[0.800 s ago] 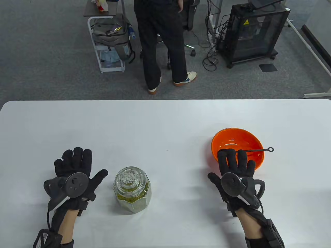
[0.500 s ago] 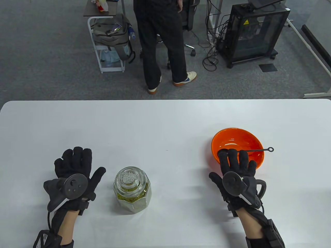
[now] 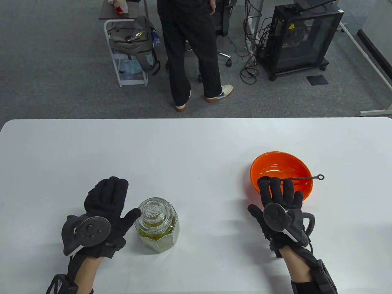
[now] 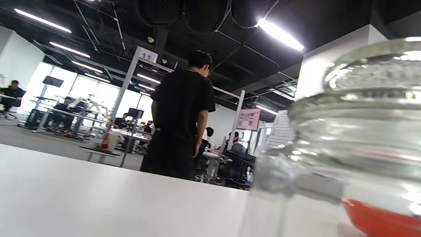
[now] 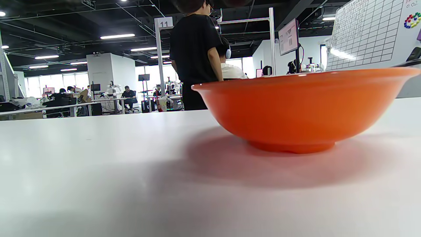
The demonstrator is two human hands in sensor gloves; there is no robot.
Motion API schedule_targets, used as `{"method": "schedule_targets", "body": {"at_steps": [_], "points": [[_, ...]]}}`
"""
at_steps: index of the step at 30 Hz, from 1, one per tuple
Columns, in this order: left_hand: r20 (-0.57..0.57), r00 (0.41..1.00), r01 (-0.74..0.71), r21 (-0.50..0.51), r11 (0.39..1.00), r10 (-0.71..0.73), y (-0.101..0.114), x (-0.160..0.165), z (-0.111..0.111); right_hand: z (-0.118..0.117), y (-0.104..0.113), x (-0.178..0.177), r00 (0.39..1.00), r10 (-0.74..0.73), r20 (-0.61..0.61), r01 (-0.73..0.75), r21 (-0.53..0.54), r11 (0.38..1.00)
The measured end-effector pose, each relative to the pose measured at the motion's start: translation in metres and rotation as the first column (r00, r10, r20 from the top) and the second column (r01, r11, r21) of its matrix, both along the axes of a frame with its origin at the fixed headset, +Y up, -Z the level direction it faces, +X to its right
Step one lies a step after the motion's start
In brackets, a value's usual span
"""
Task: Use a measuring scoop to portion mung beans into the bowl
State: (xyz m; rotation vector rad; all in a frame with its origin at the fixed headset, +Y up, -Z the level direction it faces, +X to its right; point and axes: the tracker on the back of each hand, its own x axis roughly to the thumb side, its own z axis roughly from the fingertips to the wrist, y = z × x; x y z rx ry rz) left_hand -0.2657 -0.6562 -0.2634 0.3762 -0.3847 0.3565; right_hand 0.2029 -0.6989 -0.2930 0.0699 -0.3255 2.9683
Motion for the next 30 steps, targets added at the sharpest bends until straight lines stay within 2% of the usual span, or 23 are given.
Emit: {"method": "schedule_targets", "body": {"at_steps": [9,16,23,30], "points": [[0.121,0.993,0.021,-0.076,0.997,-0.012,-0.005,0.035,0.004,0.0,-0.001,-0.002,1.0,0.009,-0.007,-0.009,-0.009,1.0],[0.089,0.989,0.127,-0.108,0.986,-0.118,-0.004,0.047,-0.004,0.0,-0.003,-0.004,1.0,0.021,-0.01,-0.021,-0.022,1.0],[0.102,0.99,0.11,-0.142,0.984,-0.096,-0.002,0.05,-0.011,0.0,-0.004,-0.004,1.0,0.019,-0.004,-0.019,-0.029,0.999],[0.096,0.991,0.101,-0.107,0.989,-0.091,0.001,0.051,-0.013,0.0,-0.005,-0.005,1.0,0.023,-0.006,-0.023,-0.036,0.999]]}}
